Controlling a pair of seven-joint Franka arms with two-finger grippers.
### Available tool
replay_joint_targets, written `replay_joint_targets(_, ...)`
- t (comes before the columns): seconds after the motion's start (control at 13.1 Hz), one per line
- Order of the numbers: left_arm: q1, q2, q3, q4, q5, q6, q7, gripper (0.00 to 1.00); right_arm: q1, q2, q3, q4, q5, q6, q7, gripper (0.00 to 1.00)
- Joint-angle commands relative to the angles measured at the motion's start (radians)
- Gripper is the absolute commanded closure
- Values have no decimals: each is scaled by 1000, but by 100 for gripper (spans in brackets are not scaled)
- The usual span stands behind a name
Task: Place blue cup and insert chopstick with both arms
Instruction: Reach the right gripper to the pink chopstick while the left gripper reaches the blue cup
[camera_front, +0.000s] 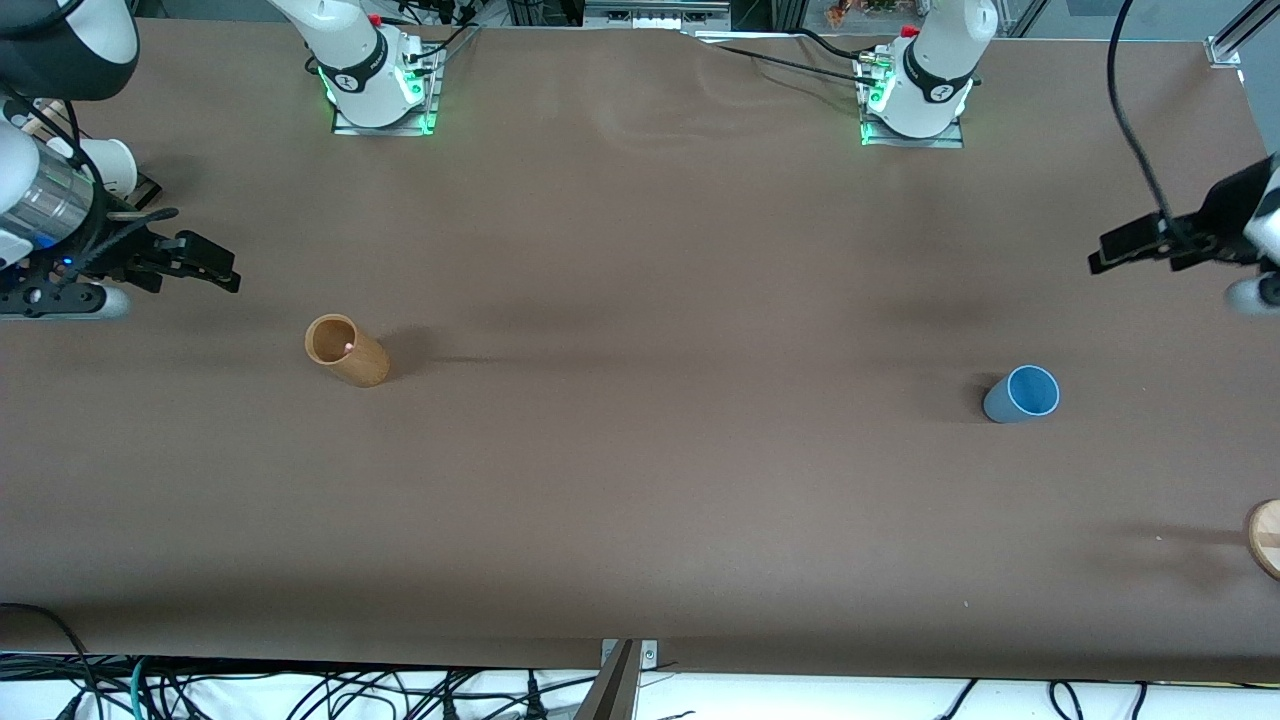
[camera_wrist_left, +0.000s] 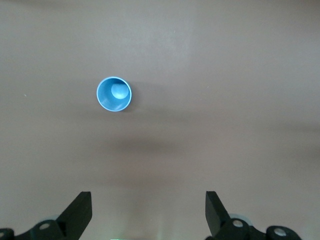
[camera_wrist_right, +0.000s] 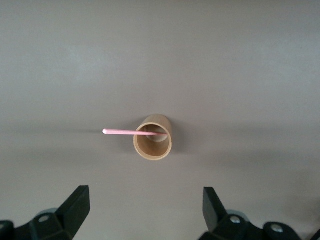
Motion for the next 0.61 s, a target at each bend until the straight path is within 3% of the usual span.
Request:
replay_joint_targets(0.0, 3, 104, -8, 14, 25, 2, 3, 0, -3, -16, 6, -27, 9, -6, 19, 0)
replay_joint_targets(0.23, -7, 194, -20, -39, 66, 128, 6, 0, 0, -42, 5, -122, 12, 69, 21, 0)
replay_joint_targets(0.54, -20, 186, -20, -264, 115, 431, 18, 0, 21, -16, 14, -241, 15, 259, 132, 0)
